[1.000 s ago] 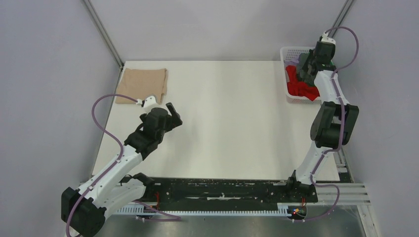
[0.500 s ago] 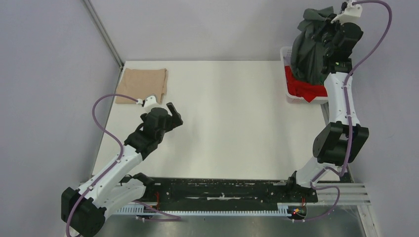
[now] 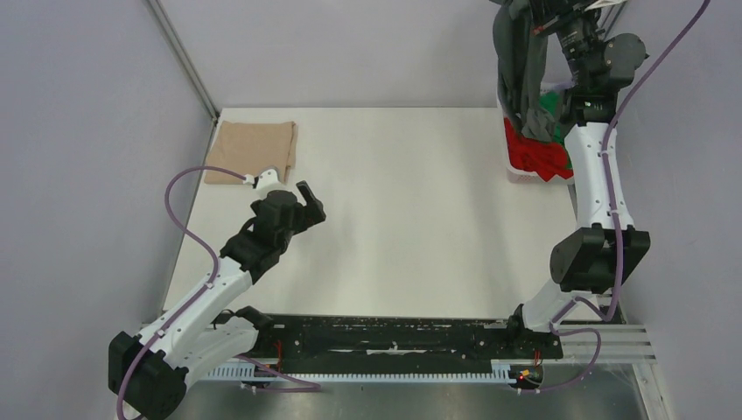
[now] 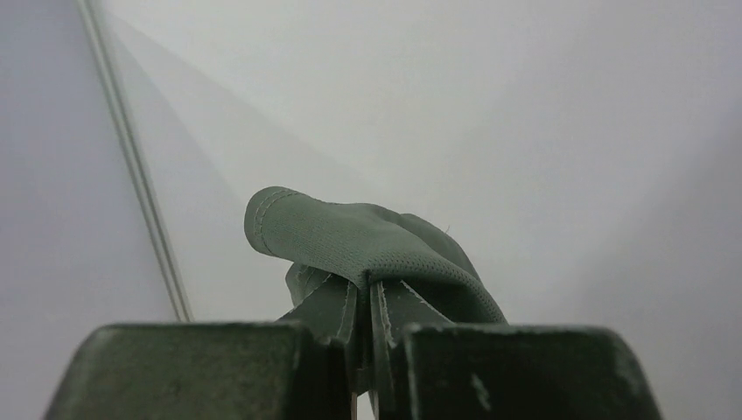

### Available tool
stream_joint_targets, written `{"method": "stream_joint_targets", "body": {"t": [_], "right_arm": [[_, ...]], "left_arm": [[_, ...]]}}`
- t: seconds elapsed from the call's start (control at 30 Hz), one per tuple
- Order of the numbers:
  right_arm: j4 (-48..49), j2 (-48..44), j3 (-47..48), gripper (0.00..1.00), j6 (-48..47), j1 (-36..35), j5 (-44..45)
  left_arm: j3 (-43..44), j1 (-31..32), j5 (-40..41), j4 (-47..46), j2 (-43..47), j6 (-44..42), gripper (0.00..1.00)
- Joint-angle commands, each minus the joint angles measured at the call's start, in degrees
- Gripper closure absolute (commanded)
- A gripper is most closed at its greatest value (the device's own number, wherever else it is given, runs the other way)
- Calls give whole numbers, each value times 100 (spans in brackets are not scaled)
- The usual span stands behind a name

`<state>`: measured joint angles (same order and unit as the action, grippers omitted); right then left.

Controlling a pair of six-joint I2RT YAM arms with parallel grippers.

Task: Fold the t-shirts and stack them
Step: Move the tshirt to the center of the board

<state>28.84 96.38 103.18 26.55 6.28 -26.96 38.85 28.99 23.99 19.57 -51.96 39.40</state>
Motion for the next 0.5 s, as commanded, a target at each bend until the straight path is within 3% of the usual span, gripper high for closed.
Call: {"method": "stream_joint_targets", "body": {"t": [0.0, 0.17, 0.47], "right_arm": [[1124, -281, 789, 100, 784, -248, -341], [1699, -339, 494, 100, 1613, -1026, -950], [1317, 188, 892, 100, 1867, -2921, -1624]], "left_arm": [[127, -13, 12, -199, 115, -8, 0], [124, -10, 11, -160, 252, 38, 0], [267, -11, 299, 632, 744, 310, 0]]}}
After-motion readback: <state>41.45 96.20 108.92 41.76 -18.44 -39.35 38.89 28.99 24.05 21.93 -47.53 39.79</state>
